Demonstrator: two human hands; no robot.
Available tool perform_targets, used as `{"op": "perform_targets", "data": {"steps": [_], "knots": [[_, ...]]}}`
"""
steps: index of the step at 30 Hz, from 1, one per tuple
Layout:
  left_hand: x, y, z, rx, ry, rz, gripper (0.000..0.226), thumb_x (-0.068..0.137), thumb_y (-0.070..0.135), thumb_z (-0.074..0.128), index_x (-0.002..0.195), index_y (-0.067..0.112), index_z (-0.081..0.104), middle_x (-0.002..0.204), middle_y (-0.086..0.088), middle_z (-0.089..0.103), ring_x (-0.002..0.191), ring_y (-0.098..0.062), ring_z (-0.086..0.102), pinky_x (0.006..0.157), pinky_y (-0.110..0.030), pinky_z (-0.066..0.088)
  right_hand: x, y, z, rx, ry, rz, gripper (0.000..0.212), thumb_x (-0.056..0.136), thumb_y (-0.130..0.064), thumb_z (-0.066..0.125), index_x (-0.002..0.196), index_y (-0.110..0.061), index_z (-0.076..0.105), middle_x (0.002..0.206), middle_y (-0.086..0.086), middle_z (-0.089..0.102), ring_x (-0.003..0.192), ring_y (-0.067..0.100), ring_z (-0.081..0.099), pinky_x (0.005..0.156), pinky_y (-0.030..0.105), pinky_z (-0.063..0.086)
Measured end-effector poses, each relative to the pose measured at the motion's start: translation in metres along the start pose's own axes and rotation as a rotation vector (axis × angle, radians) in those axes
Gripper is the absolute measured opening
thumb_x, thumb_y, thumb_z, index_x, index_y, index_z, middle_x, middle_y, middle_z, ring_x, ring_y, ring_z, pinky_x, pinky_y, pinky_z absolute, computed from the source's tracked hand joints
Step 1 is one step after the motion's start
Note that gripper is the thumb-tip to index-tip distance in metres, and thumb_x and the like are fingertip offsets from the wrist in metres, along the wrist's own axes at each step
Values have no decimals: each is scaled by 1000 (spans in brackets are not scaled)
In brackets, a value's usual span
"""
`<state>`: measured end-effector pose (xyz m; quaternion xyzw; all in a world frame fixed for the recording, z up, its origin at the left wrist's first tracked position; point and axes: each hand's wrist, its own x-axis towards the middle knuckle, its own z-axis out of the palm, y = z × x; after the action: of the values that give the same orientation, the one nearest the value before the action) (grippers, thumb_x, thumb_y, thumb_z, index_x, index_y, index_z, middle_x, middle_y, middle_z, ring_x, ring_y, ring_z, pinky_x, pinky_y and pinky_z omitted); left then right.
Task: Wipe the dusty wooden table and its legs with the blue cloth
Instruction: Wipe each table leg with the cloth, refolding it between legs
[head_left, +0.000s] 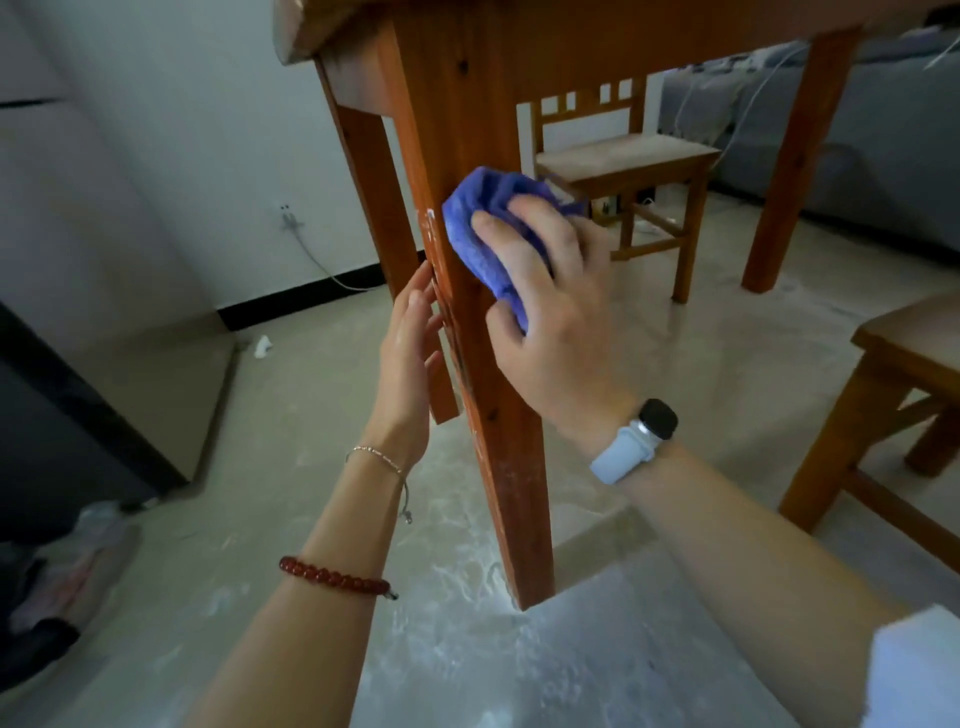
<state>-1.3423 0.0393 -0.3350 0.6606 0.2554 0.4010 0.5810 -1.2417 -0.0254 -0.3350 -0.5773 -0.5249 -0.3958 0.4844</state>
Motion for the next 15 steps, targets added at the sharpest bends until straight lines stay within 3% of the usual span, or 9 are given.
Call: {"op": "perform_targets", "data": {"steps": [4,7,11,13,15], "knots": [[0,3,4,12,10,-12,39,97,42,26,133,35,37,134,10,47,123,-12,46,110,-44,31,-78,5,6,46,-175,41,41,80,-14,51,120,-18,46,125,4,38,100,29,42,80,36,44],[-1,6,6,43,33,-14,36,96,42,27,130,35,37,136,7,45,123,-14,44,109,-45,30,-98,8,-5,119,-267,153,44,74,-19,50,118,-20,48,120,3,42,96,28,50,71,32,49],[-2,7,8,21,42,-12,31,95,42,34,125,37,42,130,10,51,118,-11,50,107,-47,33,-22,0,-13,176,-107,216,44,83,-22,50,124,-10,46,120,11,41,103,17,47,88,11,38],[-1,6,6,28,38,-4,34,90,48,37,123,41,44,129,14,52,118,-9,51,107,-48,33,16,-2,-15,128,-49,227,42,84,-22,51,123,-6,51,116,15,48,100,17,51,84,12,40],[0,5,5,37,26,-1,40,85,52,37,123,43,44,131,14,51,121,-10,49,107,-49,32,17,-2,-15,68,-108,209,41,83,-24,49,120,-7,54,113,15,51,96,20,54,77,16,42]]}}
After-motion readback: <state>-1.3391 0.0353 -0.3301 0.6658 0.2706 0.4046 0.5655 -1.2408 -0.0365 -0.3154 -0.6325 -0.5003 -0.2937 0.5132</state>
